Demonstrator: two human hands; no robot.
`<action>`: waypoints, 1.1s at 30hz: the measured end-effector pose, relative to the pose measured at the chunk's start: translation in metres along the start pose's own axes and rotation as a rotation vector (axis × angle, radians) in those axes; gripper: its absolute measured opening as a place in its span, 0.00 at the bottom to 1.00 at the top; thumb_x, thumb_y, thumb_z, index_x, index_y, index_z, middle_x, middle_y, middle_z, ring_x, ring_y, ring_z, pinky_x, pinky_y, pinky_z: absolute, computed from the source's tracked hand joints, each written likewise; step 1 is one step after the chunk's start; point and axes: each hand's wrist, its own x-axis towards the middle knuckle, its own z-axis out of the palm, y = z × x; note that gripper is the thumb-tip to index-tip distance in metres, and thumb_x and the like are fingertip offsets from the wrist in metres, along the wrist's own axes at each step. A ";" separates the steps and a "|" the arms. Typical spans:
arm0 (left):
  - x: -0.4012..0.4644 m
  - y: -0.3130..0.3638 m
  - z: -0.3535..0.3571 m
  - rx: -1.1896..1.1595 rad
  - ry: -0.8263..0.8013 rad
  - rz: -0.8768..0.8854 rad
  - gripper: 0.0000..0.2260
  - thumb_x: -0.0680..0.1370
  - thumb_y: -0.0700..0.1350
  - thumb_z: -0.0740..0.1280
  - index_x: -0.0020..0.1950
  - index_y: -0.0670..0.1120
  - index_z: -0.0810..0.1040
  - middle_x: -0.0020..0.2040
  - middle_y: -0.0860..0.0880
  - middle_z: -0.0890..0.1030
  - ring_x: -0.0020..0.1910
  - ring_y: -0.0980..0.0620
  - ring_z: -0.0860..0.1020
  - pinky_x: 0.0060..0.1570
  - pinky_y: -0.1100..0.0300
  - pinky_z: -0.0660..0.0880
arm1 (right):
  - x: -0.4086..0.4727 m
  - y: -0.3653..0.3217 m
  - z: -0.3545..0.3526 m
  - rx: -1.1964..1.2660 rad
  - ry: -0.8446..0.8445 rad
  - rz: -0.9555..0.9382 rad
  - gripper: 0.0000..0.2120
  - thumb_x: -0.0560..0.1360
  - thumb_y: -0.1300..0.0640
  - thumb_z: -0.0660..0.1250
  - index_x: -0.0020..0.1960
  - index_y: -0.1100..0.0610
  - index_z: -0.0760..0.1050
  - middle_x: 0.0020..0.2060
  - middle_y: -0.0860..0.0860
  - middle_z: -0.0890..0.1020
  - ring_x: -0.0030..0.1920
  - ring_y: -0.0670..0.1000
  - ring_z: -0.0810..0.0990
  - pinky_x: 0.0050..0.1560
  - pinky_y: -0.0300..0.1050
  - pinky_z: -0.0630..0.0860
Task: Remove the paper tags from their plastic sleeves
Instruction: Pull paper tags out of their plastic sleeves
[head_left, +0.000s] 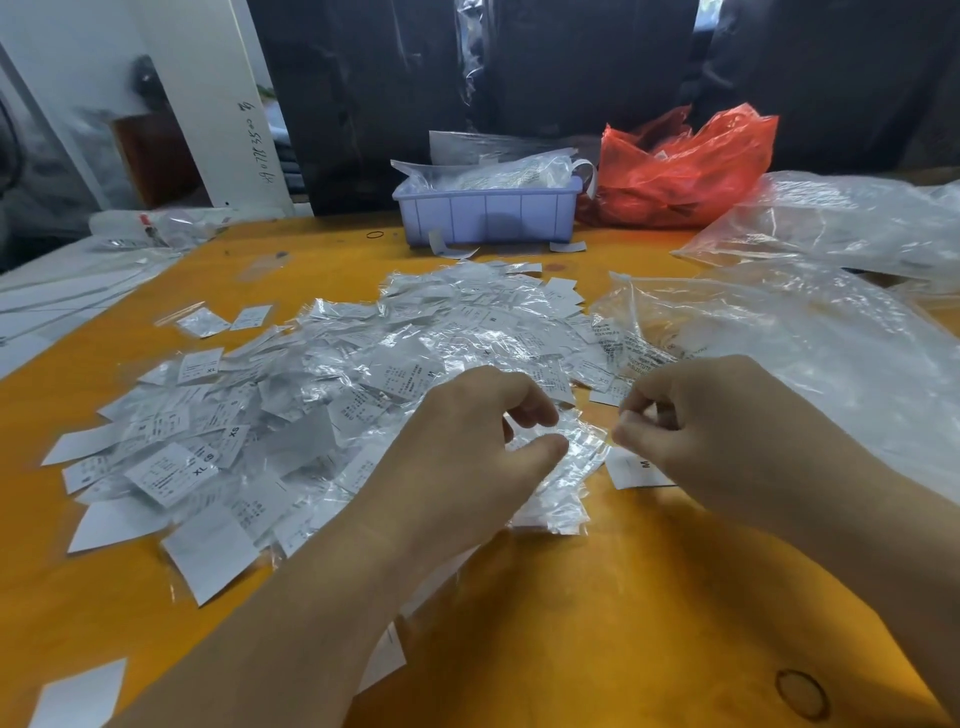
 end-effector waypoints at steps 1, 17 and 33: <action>0.000 0.001 0.000 -0.016 0.006 0.013 0.06 0.74 0.58 0.69 0.46 0.58 0.79 0.45 0.61 0.78 0.45 0.63 0.76 0.39 0.69 0.70 | -0.001 -0.002 -0.001 0.072 0.058 -0.044 0.05 0.74 0.50 0.70 0.41 0.50 0.81 0.23 0.44 0.73 0.26 0.44 0.73 0.27 0.36 0.64; 0.001 0.011 0.007 -0.608 -0.071 -0.002 0.13 0.75 0.53 0.66 0.53 0.47 0.81 0.47 0.48 0.84 0.50 0.51 0.82 0.51 0.56 0.78 | -0.009 -0.026 0.006 0.297 0.222 -0.359 0.12 0.74 0.55 0.70 0.57 0.54 0.81 0.26 0.40 0.73 0.29 0.45 0.77 0.28 0.36 0.73; 0.000 0.011 0.001 -0.469 0.156 -0.019 0.11 0.79 0.40 0.64 0.50 0.58 0.76 0.38 0.49 0.82 0.37 0.47 0.78 0.34 0.54 0.76 | -0.001 -0.030 -0.014 1.501 -0.367 0.163 0.34 0.60 0.64 0.56 0.66 0.50 0.67 0.34 0.55 0.67 0.32 0.48 0.66 0.29 0.42 0.63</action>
